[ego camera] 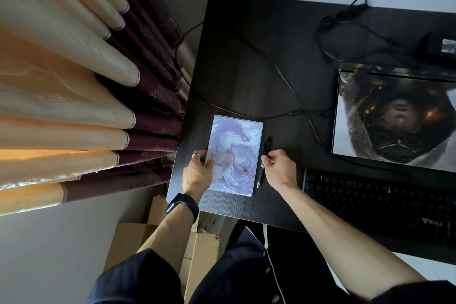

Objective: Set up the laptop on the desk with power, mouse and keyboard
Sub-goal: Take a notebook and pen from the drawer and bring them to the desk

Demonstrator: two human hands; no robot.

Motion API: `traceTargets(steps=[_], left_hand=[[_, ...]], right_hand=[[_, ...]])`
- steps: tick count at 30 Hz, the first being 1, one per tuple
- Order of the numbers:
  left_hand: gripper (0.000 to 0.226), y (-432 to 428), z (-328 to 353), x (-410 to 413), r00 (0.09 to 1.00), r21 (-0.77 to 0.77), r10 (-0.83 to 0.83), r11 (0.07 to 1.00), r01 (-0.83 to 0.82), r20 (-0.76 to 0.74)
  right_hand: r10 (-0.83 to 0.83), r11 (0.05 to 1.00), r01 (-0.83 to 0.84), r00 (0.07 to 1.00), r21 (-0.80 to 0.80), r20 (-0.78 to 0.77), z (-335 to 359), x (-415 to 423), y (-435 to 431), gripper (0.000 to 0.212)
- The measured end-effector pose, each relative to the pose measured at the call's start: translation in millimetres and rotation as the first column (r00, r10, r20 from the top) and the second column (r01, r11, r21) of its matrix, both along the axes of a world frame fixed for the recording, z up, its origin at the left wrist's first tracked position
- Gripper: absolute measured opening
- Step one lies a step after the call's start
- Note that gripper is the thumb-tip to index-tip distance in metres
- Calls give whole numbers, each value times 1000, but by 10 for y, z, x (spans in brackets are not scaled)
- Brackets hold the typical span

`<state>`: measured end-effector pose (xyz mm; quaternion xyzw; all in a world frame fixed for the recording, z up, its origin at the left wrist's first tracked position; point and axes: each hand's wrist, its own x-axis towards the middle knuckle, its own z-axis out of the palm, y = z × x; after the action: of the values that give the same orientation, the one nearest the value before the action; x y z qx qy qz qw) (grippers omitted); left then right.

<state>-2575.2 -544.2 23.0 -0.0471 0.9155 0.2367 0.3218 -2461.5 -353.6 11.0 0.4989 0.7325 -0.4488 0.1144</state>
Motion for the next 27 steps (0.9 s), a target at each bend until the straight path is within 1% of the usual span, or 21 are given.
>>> traceTargets(steps=[9, 15, 21, 23, 26, 27], left_hand=[[26, 65, -24, 89, 999, -56, -19, 998, 17, -43], [35, 94, 4, 136, 998, -55, -14, 998, 11, -65], [46, 37, 27, 189, 998, -83, -27, 996, 22, -62], [54, 40, 47, 215, 994, -103, -81, 992, 74, -70], [69, 54, 79, 299, 941, -189, -315, 939, 289, -125], [72, 81, 131, 329, 917, -230, -384, 907, 353, -109]], right_hand=[[41, 998, -41, 999, 52, -1, 1, 35, -36, 23], [60, 996, -62, 998, 62, 37, -10, 13, -24, 24], [56, 998, -56, 998, 24, -7, 17, 46, -23, 24], [58, 998, -58, 998, 9, -20, 32, 65, -27, 26], [49, 998, -50, 998, -22, -38, 20, 131, -35, 29], [45, 998, -47, 998, -40, -35, 59, 157, -39, 30]])
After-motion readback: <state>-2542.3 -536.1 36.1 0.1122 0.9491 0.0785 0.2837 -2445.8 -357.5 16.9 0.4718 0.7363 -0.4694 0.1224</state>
